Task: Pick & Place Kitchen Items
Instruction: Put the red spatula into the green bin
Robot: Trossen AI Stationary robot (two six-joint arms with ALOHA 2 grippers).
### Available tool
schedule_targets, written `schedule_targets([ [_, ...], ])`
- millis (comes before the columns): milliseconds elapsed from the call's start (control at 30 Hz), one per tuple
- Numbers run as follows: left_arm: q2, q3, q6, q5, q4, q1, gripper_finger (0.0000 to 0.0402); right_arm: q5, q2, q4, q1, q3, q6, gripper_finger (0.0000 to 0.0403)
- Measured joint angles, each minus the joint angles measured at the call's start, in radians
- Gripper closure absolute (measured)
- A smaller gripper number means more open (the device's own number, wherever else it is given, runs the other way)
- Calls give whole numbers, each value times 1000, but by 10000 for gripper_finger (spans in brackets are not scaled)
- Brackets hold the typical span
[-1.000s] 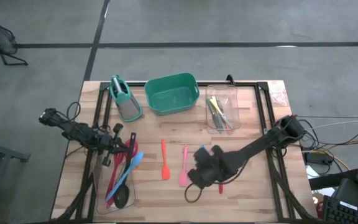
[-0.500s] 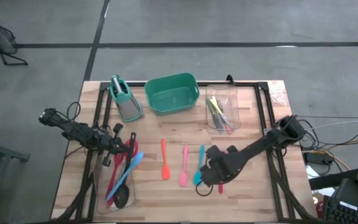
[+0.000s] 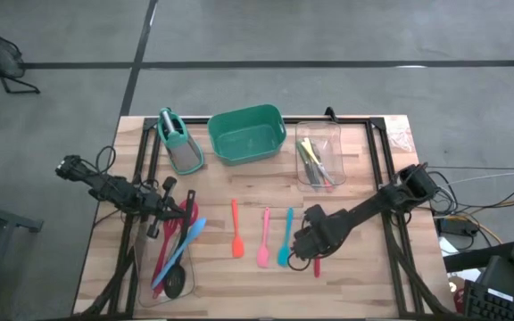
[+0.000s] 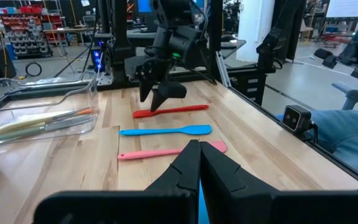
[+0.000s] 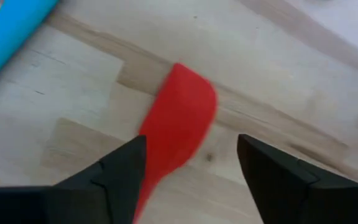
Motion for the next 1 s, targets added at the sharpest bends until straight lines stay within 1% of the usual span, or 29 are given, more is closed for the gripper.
schedule_targets([
  [167, 0, 0, 0, 0, 0, 0, 392, 3, -1, 102, -27, -52, -1, 122],
  [267, 0, 0, 0, 0, 0, 0, 392, 8, -6, 117, -36, -80, 6, 116],
  [367, 0, 0, 0, 0, 0, 0, 392, 13, -8, 128, -36, -101, 2, 119],
  [467, 0, 0, 0, 0, 0, 0, 392, 14, -8, 165, -36, -118, -25, 135],
  [667, 0, -1, 0, 0, 0, 0, 392, 15, -8, 263, -37, -140, -124, 188],
  [867, 0, -1, 0, 0, 0, 0, 392, -22, -9, 253, -39, -145, -103, 224],
  [1000, 0, -1, 0, 0, 0, 0, 392, -25, -9, 248, -36, -145, -112, 243],
])
